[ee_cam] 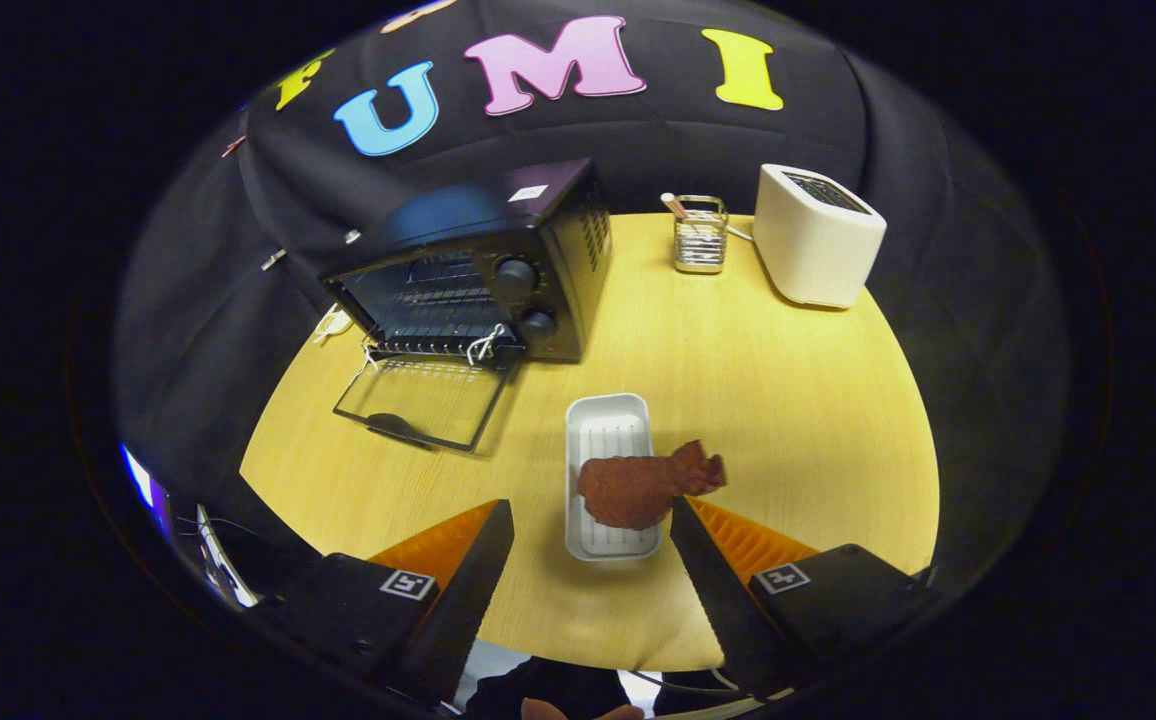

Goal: Open the toaster oven, put the food inside, and close the toaster oven door.

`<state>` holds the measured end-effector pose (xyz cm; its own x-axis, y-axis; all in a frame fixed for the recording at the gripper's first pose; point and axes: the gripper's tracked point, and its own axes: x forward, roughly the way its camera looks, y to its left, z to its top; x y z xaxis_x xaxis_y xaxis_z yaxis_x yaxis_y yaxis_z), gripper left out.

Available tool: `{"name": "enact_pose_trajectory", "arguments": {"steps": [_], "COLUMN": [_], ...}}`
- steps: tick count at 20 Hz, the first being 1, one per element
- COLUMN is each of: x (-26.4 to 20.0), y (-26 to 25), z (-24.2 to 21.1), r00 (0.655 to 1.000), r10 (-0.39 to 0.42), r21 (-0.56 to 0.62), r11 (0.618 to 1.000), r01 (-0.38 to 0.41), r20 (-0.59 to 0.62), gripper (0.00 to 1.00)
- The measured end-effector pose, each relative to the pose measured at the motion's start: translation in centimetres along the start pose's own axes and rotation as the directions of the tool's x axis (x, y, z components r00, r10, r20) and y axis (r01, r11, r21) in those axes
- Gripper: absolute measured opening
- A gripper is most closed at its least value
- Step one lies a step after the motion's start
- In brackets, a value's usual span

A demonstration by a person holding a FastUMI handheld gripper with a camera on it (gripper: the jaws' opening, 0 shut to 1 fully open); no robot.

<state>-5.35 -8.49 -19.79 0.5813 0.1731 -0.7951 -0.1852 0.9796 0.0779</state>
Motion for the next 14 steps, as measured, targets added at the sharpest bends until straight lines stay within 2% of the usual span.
{"name": "enact_pose_trajectory", "arguments": {"steps": [4,7,12,14], "x": [0.7,2.2,5.2,6.3], "y": [-1.9,-3.1,-4.8,-5.7], "z": [0.8,0.4,0.1,-0.6], "r00": [0.998,0.988,0.960,0.945], "r10": [0.054,0.101,0.181,0.187], "r21": [0.113,0.130,0.129,0.106], "r11": [0.992,0.988,0.979,0.981], "r01": [-0.050,-0.086,-0.156,-0.164], "r20": [-0.038,-0.114,-0.213,-0.269], "gripper": [0.99,0.97,0.81,0.79]}}
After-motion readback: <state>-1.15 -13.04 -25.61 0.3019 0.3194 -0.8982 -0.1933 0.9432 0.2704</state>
